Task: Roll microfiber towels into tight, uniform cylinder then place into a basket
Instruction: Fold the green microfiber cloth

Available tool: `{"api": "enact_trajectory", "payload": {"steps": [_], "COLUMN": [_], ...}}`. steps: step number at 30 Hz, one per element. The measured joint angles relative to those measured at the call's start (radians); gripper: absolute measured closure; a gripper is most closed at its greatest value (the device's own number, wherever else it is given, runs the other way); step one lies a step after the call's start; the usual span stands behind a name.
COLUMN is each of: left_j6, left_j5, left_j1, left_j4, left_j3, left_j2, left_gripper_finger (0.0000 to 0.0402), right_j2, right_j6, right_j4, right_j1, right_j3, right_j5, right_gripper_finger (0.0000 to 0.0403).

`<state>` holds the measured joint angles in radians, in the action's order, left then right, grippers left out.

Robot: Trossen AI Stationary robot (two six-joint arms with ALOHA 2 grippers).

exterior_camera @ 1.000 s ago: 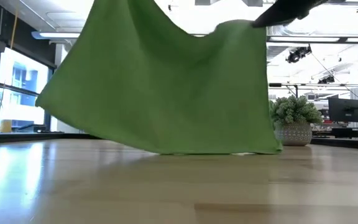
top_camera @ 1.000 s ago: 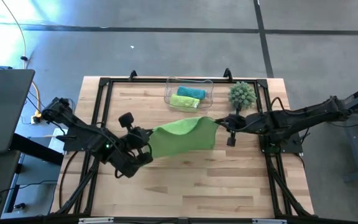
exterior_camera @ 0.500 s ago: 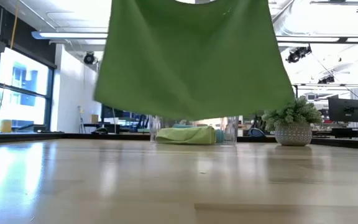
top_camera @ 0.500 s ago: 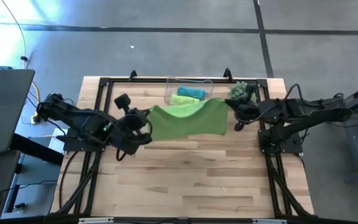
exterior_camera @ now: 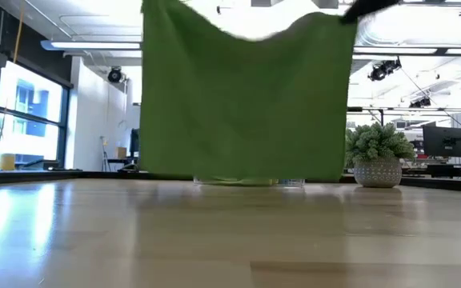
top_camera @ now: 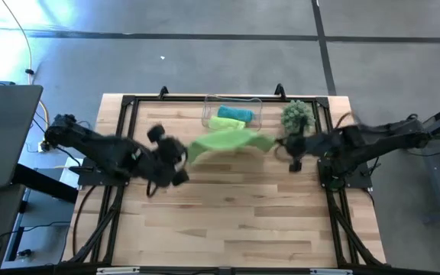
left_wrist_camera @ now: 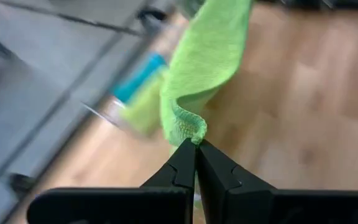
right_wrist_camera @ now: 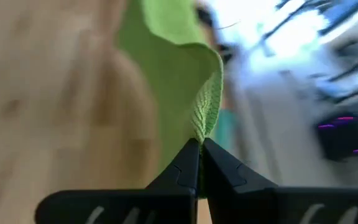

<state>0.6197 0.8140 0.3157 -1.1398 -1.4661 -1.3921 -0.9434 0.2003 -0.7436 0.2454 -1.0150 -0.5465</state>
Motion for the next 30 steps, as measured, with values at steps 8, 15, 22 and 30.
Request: {"api": "enact_trajectory", "payload": {"steps": [8, 15, 22, 30], "left_j6": [0.273, 0.294, 0.3, 0.352], "left_j5": [-0.032, -0.121, -0.175, -0.173], "left_j1": [0.19, 0.288, 0.318, 0.335], "left_j4": [0.207, 0.525, 0.637, 0.66], "left_j3": [0.267, 0.382, 0.364, 0.35], "left_j2": [-0.078, -0.216, -0.349, -0.305], "left_gripper_finger": [0.0401, 0.0401, 0.0401, 0.0401], "right_j2": [-0.091, -0.224, -0.349, -0.39], "right_j6": [-0.222, -0.382, -0.465, -0.519], "right_j4": [0.269, 0.522, 0.552, 0.559], "right_j1": [0.213, 0.373, 0.458, 0.5], "right_j3": [0.303, 0.435, 0.389, 0.307], "right_j5": [0.104, 0.139, 0.166, 0.178], "right_gripper_finger": [0.0403, 0.0403, 0.0403, 0.0403]}}
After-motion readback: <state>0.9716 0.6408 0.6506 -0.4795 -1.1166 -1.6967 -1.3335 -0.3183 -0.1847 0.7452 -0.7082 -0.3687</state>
